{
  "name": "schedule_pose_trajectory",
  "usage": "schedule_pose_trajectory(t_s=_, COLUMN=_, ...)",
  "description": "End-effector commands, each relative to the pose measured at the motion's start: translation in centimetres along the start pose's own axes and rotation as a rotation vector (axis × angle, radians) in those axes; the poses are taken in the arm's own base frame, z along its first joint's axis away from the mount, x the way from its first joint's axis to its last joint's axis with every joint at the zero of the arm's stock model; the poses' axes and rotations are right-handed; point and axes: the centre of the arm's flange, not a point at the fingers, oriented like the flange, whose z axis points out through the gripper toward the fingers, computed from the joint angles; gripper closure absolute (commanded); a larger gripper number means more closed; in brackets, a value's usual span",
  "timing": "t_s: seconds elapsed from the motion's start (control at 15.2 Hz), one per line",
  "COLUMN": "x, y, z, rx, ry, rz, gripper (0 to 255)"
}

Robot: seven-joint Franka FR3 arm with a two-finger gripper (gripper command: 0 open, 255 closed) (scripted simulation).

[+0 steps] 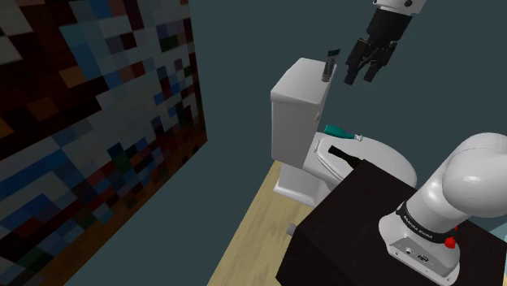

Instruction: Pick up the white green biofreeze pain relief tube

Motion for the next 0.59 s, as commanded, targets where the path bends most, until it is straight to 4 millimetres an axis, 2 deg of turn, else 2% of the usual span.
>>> schedule_pose_trajectory(t_s=0.0, x=0.0, y=0.0, z=0.0, rx=0.0, ry=0.0, rz=0.0, gripper=0)
schedule_pose_trajectory(t_s=0.53, x=3.8, y=9.4, z=0.5, rx=-0.026, ry=-0.008, rz=-0.279, gripper=0)
